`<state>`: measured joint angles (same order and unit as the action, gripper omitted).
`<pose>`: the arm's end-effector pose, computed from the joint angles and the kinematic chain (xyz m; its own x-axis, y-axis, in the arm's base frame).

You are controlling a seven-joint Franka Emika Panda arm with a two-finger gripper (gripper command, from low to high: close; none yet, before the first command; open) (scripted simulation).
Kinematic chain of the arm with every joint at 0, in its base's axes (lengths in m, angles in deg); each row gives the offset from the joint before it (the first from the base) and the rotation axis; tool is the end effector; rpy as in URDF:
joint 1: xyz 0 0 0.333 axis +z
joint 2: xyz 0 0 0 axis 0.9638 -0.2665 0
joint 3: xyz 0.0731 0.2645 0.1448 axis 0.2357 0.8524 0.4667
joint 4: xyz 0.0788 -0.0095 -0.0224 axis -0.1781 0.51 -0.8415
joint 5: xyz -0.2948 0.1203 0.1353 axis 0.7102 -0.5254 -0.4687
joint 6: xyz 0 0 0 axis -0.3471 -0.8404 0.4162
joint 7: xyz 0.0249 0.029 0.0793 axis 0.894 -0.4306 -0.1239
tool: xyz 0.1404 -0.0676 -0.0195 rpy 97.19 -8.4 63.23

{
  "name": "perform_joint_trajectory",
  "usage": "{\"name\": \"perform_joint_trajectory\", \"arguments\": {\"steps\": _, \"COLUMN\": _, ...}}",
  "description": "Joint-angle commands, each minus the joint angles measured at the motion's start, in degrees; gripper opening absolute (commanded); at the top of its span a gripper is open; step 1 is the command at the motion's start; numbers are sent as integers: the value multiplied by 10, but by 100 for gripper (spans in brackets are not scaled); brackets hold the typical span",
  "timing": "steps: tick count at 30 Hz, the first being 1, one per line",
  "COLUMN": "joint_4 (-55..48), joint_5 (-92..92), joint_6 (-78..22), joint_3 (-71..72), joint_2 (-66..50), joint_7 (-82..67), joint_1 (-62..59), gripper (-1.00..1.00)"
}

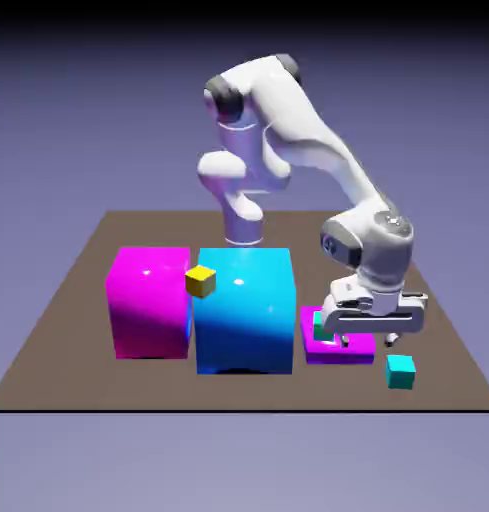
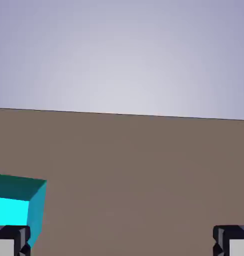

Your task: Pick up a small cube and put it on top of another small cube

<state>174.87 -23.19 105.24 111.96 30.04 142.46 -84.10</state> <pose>0.4795 0.2556 0.2001 0.7162 -0.6884 -0.1150 -0.6748 -0.7250 0.1380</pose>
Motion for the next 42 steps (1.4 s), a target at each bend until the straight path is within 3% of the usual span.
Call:
{"name": "perform_joint_trajectory", "arguments": {"steps": 1, "joint_4": -15, "joint_5": 7, "joint_6": -15, "joint_3": 13, "joint_2": -21, "joint_7": 14, "joint_1": -3, "gripper": 0}}
{"name": "perform_joint_trajectory", "arguments": {"steps": 10, "joint_4": -148, "joint_5": 67, "joint_6": -146, "joint_3": 128, "joint_2": -208, "joint_7": 139, "joint_1": -33, "gripper": 0}}
{"name": "perform_joint_trajectory", "arguments": {"steps": 15, "joint_4": -127, "joint_5": 104, "joint_6": -78, "joint_3": 88, "joint_2": -257, "joint_7": 155, "joint_1": -10, "gripper": 0}}
{"name": "perform_joint_trajectory", "arguments": {"steps": 16, "joint_4": -127, "joint_5": 104, "joint_6": -78, "joint_3": 88, "joint_2": -257, "joint_7": 155, "joint_1": -10, "gripper": -100}}
{"name": "perform_joint_trajectory", "arguments": {"steps": 20, "joint_4": -147, "joint_5": 67, "joint_6": -147, "joint_3": 127, "joint_2": -206, "joint_7": 135, "joint_1": -31, "gripper": -100}}
{"name": "perform_joint_trajectory", "arguments": {"steps": 42, "joint_4": 87, "joint_5": -19, "joint_6": -136, "joint_3": -100, "joint_2": 143, "joint_7": -413, "joint_1": 149, "gripper": -100}}
